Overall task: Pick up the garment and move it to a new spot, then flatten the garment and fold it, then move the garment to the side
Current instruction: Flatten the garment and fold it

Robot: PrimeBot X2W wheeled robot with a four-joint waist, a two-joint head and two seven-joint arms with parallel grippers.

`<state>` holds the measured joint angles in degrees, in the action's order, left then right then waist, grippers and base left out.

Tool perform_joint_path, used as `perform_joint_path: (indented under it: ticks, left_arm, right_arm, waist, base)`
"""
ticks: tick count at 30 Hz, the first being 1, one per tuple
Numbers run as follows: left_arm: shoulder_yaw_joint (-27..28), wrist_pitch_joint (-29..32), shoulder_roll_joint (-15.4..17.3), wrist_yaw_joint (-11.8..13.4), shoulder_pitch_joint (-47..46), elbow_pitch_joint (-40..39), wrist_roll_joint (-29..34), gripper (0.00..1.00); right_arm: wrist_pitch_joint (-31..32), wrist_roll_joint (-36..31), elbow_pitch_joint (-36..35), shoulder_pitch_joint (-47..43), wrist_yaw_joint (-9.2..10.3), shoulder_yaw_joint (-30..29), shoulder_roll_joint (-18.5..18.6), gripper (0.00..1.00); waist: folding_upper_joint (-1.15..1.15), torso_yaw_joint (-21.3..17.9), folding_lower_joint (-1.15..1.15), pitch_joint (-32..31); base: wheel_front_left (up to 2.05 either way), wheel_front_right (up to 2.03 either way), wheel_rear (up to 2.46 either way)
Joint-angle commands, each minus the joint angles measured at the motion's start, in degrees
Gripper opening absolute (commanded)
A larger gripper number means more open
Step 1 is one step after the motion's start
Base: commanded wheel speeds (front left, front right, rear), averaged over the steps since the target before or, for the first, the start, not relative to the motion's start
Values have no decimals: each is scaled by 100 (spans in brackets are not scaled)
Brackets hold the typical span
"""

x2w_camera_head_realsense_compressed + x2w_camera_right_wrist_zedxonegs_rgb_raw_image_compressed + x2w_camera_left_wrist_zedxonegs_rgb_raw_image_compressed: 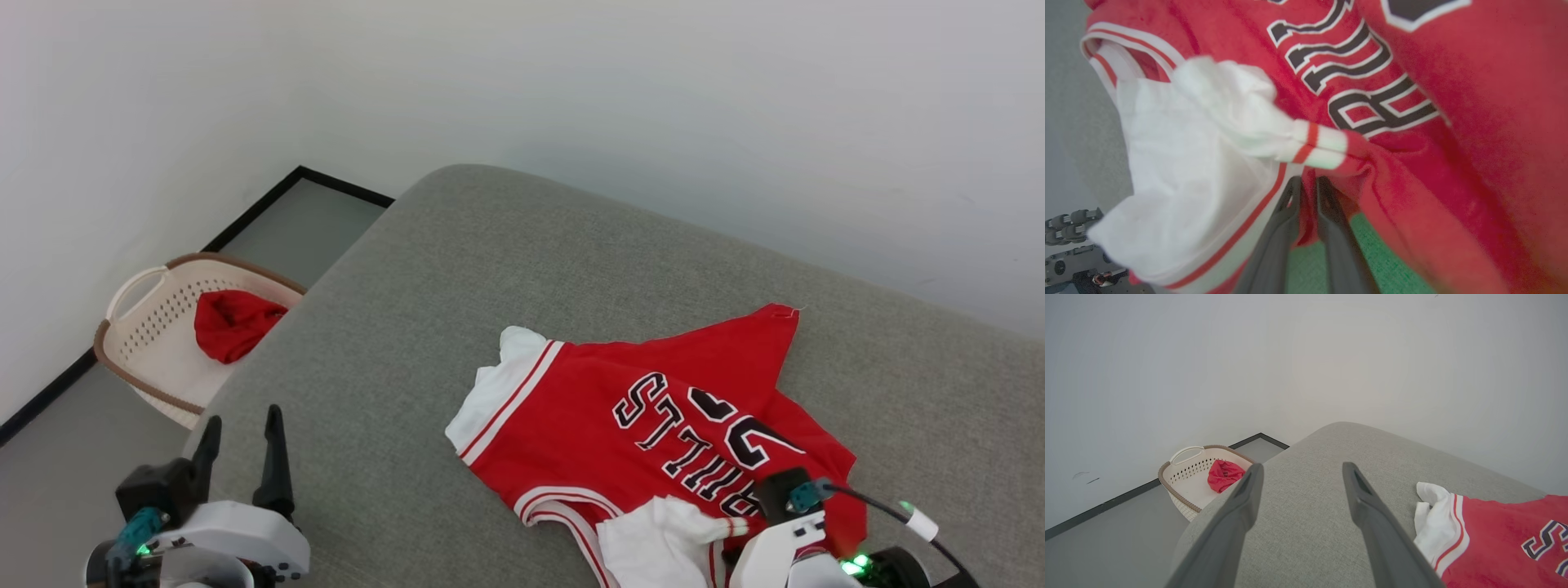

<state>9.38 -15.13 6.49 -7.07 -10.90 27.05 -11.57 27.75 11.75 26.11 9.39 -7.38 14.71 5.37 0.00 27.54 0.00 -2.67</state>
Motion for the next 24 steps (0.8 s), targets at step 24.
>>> perform_joint_path:
  ticks: [24]
  left_arm:
    - [-500,2,127,-48,-11,130,-126,100]
  right_arm:
    - [-91,-341,-636,-537,-12,-1886,673,0]
  waist:
    - [0,-486,0,-258]
  base:
    - [0,0,0]
